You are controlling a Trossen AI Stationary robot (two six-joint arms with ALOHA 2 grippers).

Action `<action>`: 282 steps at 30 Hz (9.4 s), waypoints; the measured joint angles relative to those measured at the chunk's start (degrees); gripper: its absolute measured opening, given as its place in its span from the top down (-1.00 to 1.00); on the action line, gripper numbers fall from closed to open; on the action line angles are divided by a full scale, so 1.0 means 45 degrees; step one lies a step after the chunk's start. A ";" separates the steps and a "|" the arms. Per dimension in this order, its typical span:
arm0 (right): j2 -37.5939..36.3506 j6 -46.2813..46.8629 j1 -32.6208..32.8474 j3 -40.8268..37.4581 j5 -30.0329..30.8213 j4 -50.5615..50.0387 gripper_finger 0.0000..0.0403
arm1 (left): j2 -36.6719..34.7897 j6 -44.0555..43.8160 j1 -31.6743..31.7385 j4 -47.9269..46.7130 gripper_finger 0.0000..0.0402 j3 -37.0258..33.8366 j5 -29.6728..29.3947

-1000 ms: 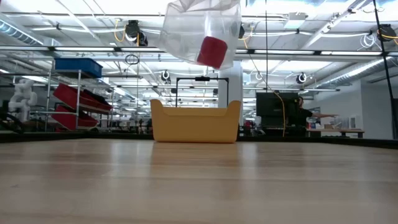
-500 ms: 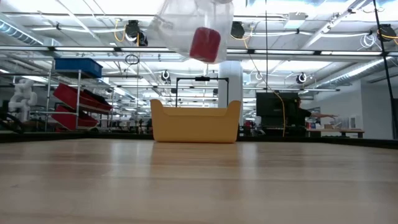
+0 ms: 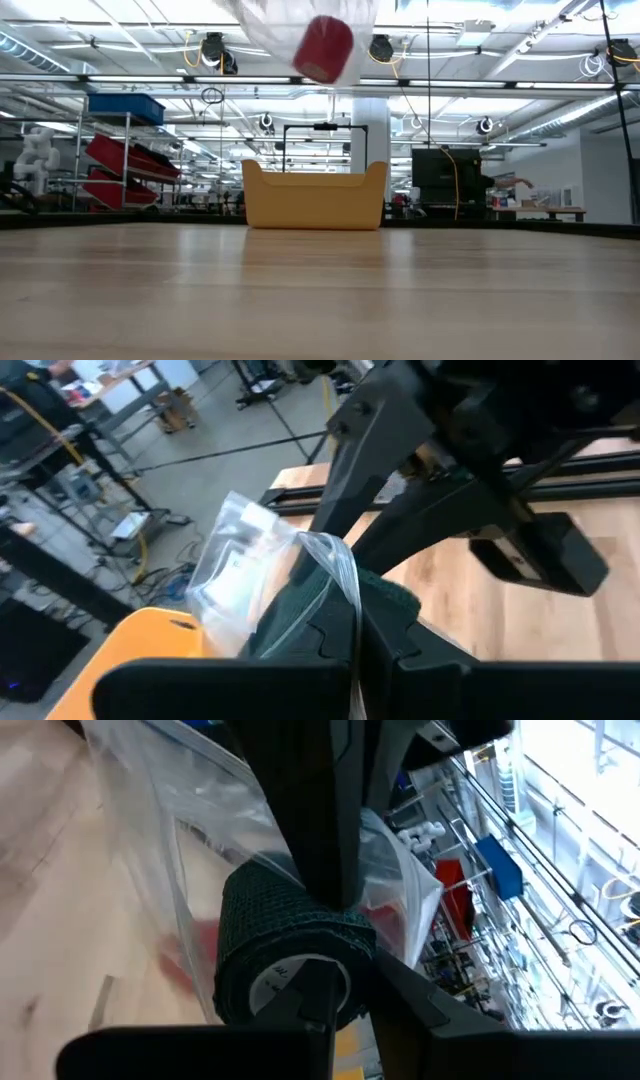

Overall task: Roll bandage
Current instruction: Put the rolled green bandage into the transparent zip bag, then close the transparent zip bag

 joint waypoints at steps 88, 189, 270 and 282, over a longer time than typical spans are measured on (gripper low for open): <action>-0.0806 0.6526 0.1700 0.3381 -0.5118 -0.9286 1.00 | 0.0015 0.0584 -0.0967 -0.0823 0.14 -0.0005 0.1523; -0.0855 0.9808 0.2046 0.3997 -0.4774 -1.1749 0.65 | 0.0991 0.3231 -0.0238 0.3631 0.83 -0.0015 0.2893; -0.0656 0.9800 0.1440 0.4012 -0.5897 -1.0420 0.51 | 0.0986 0.2852 -0.0335 0.2296 0.83 -0.0015 0.2786; -0.0355 0.9336 0.0869 0.4012 -0.6151 -1.0115 0.64 | 0.0971 0.2857 -0.0335 0.2296 0.83 -0.0015 0.2737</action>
